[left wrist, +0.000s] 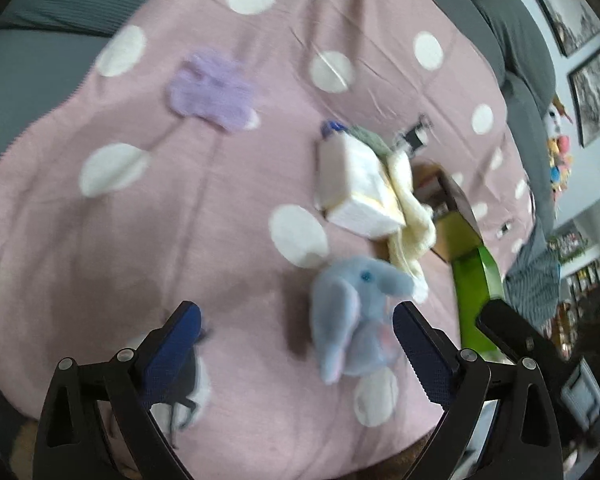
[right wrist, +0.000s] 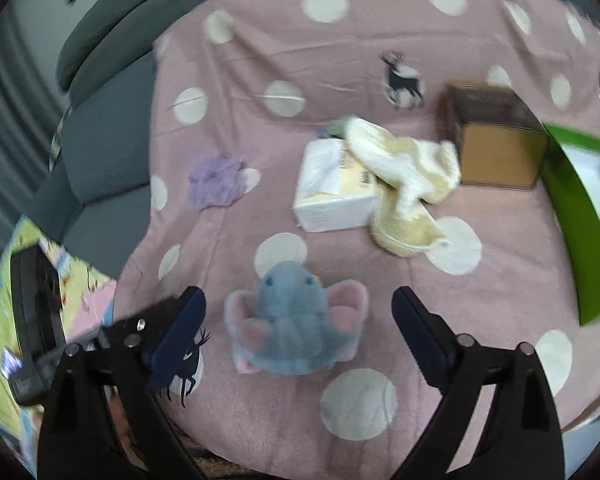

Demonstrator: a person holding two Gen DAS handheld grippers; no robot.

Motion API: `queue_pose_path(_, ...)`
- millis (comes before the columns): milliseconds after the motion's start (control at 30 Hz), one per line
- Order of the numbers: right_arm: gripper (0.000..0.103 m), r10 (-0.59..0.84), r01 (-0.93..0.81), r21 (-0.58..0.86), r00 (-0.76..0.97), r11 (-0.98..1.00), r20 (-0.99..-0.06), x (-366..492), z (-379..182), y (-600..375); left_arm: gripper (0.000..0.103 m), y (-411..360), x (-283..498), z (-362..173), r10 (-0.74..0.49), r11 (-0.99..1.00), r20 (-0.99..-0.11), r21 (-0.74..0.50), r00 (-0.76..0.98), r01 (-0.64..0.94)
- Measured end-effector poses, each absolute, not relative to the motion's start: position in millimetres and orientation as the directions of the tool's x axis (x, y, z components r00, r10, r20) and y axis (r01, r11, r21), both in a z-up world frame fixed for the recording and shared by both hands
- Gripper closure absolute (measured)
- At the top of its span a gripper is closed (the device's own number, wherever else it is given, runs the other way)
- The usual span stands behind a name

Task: Organize soft objects

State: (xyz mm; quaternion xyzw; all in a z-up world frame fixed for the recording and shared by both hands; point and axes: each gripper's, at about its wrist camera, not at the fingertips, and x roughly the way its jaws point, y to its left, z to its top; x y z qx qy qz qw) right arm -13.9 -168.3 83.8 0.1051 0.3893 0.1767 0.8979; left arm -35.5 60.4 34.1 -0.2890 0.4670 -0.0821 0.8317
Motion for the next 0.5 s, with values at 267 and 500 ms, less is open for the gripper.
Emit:
queue_pose_path(267, 0.008, 0.571, -0.159, 0.572, 0.468, 0.805, -0.674, 23.7, 25.9, -187.2, 0.006, 6.2, -28.5, 15.0, -0.444, 0.849, -0.766, -0.525, 0.465, -0.053)
queue_pose_path(500, 0.016, 0.619, -0.127, 0.626, 0.390, 0.770, -0.682, 39.0, -14.1, -174.2, 0.023, 8.6, -24.4, -1.6, -0.425, 0.850, -0.770, -0.520, 0.475, -0.084)
